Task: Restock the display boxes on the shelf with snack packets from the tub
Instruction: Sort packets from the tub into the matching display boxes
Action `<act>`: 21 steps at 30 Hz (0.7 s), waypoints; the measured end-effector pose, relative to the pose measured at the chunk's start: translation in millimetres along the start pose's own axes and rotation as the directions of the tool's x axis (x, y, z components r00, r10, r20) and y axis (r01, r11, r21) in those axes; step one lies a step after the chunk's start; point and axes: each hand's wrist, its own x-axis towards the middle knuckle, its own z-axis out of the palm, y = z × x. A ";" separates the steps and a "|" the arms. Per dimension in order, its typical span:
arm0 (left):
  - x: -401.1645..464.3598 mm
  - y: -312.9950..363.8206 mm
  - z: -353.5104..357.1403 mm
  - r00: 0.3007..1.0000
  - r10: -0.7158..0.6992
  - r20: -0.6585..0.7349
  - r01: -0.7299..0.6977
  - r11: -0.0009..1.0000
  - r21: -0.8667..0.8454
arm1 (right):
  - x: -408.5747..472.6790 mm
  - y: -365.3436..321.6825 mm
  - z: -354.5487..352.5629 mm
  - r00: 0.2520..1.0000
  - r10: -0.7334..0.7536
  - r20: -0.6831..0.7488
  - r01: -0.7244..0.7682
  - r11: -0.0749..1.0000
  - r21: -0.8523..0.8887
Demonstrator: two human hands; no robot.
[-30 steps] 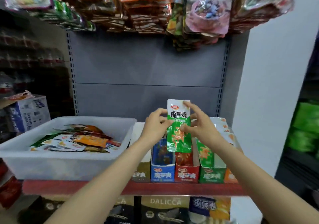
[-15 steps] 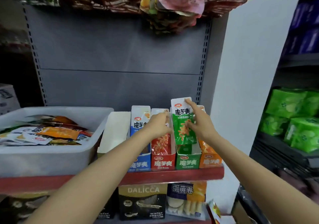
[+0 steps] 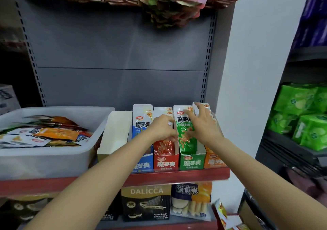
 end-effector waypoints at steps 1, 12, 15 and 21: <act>-0.5 0.5 0.0 1.000 0.001 -0.008 -0.002 1.000 -0.012 | -0.3 0.6 1.3 1.000 -0.010 0.013 0.010 1.000 0.012; -31.0 -17.9 -35.8 0.930 0.158 -0.333 -0.165 0.986 0.008 | -0.7 -28.4 -10.5 0.995 -0.065 -0.073 0.080 0.972 0.223; -49.8 -38.5 -67.6 0.860 0.151 -0.488 -0.159 0.987 0.025 | 5.7 -67.3 -19.9 0.980 -0.153 -0.128 0.189 0.918 0.349; -97.8 -103.9 -150.3 0.728 0.116 -0.675 0.072 0.967 0.244 | 25.0 -180.1 -15.8 0.919 -0.377 -0.111 0.383 0.795 0.471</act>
